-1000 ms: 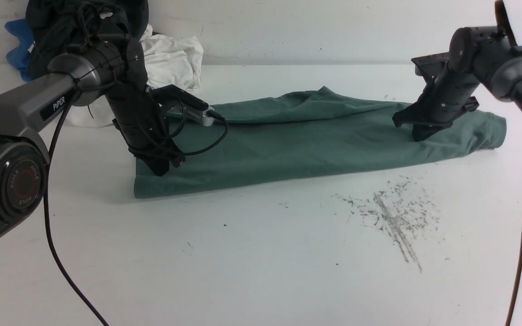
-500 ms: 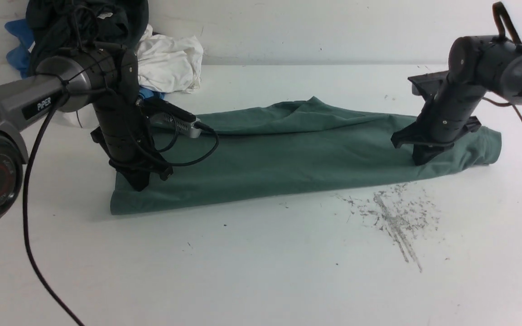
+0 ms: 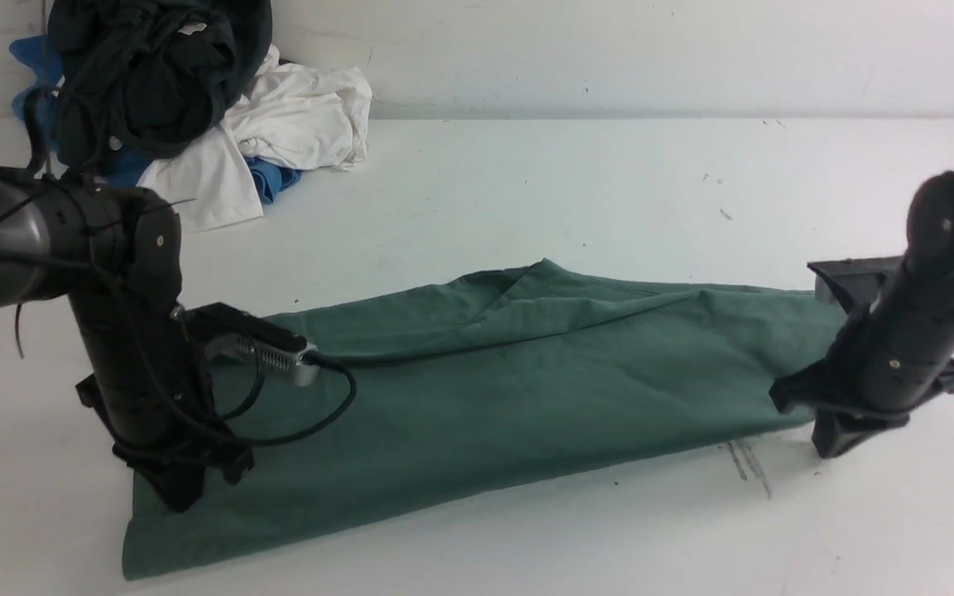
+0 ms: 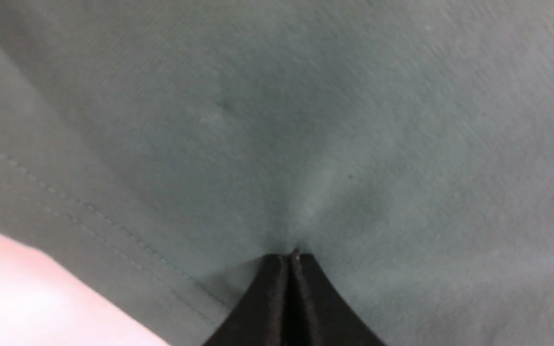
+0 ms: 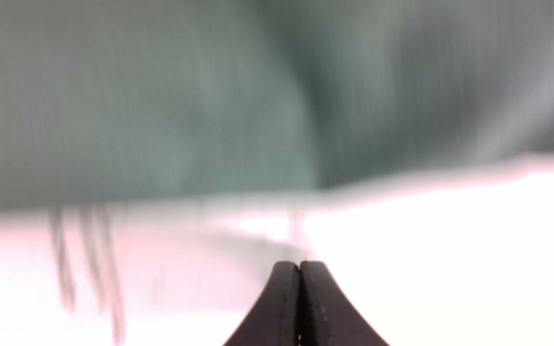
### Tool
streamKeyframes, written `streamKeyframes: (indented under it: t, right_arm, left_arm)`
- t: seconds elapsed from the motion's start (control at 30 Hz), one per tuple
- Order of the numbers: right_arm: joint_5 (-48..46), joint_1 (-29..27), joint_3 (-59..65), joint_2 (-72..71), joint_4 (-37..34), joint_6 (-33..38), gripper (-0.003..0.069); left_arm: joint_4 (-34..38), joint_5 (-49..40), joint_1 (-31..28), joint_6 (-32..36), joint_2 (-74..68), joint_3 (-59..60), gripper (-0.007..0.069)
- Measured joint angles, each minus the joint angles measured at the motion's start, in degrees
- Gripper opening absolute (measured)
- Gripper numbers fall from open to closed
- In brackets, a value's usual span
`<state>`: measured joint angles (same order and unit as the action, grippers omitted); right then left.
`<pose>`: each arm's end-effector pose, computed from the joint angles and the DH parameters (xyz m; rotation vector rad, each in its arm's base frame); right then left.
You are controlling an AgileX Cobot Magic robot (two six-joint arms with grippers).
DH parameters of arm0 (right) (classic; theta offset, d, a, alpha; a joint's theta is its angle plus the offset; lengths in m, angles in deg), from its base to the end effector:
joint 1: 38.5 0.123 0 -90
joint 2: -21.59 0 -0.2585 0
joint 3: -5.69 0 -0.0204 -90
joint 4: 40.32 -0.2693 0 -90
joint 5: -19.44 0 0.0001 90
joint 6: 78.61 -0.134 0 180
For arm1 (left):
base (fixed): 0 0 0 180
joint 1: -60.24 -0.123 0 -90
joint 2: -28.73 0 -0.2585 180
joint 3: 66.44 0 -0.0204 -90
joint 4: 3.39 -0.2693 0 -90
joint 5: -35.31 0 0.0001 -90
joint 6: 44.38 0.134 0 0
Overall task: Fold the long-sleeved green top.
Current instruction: Use both arms to drag the lower edge of the fabric forward and fold it over the upper edge
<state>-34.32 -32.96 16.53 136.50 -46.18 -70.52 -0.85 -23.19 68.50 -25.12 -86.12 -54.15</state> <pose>0.3381 0.0439 0.0831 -0.2777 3.1162 0.1292 0.3184 -0.0513 0.0780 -0.6875 -2.9678 0.0700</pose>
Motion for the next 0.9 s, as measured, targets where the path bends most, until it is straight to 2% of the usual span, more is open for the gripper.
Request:
streamKeyframes:
  t: [0.17,0.37,0.57,0.9]
  right_arm:
    - [2.43,0.0,4.56,-9.34,-0.06,0.01,-0.0006]
    - [4.72,0.0,-2.92,-13.91,-0.06,2.08,-0.0006]
    - [7.0,0.0,-13.32,-5.04,3.19,2.92,-0.0006]
    - [11.05,0.0,-15.23,10.11,10.86,-0.06,-0.0006]
  left_arm:
    - [-0.06,0.9,0.0,-0.32,7.64,2.44,-0.0007]
    - [-0.06,3.16,0.0,-0.32,15.98,0.46,-0.0007]
    - [-0.11,3.56,0.0,-0.32,15.93,-0.69,-0.0007]
    - [-0.11,5.14,-0.05,-0.32,10.9,-0.69,-0.0007]
